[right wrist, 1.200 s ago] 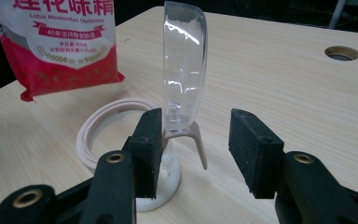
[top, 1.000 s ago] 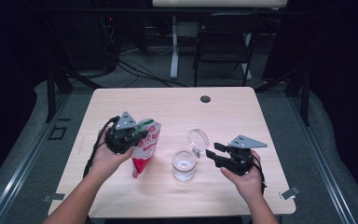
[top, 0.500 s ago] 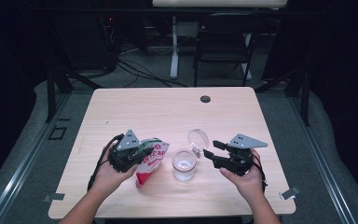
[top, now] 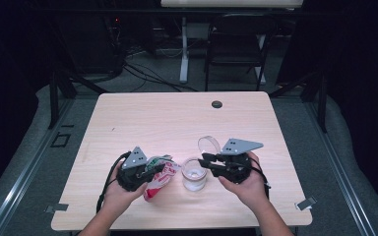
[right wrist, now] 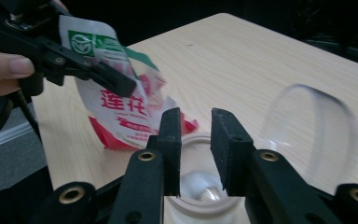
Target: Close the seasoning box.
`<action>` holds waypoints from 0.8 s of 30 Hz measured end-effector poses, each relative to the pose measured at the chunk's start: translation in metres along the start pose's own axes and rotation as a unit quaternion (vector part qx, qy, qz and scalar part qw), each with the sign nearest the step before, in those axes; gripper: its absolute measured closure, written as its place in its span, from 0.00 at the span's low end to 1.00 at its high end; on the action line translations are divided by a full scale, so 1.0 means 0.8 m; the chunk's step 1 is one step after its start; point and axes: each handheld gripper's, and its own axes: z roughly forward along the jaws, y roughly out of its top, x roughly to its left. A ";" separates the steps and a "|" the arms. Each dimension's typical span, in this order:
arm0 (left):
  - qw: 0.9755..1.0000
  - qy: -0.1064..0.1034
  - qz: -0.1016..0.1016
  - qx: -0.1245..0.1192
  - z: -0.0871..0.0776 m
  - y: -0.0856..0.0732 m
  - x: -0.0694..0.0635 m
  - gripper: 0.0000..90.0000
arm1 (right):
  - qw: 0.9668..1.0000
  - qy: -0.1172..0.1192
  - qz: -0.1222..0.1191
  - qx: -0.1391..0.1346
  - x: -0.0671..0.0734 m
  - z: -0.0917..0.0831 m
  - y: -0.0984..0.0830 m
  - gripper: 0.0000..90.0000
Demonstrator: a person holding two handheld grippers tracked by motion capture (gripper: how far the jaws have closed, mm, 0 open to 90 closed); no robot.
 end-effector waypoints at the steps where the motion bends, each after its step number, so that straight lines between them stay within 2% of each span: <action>1: 1.000 -0.002 -0.002 0.001 0.001 0.000 0.000 1.00 | 1.000 0.009 -0.003 0.003 0.004 0.008 0.003 0.83; 7: 1.000 -0.008 -0.006 0.001 0.005 0.000 -0.002 1.00 | 0.999 0.046 -0.014 0.015 0.020 0.040 0.010 0.84; 11: 1.000 -0.007 -0.008 0.001 0.006 0.000 -0.001 1.00 | 0.998 0.062 -0.018 0.022 0.026 0.057 0.012 0.85; 16: 1.000 -0.008 -0.012 0.001 0.006 0.000 -0.002 1.00 | 0.997 0.066 -0.021 0.035 0.029 0.072 0.011 0.84; 19: 1.000 -0.007 -0.013 0.002 0.006 0.000 -0.003 1.00 | 0.997 0.057 -0.030 0.049 0.029 0.083 0.010 0.84; 24: 1.000 -0.009 -0.015 -0.001 0.005 0.000 -0.003 1.00 | 0.995 0.065 -0.031 0.066 0.029 0.097 0.006 0.84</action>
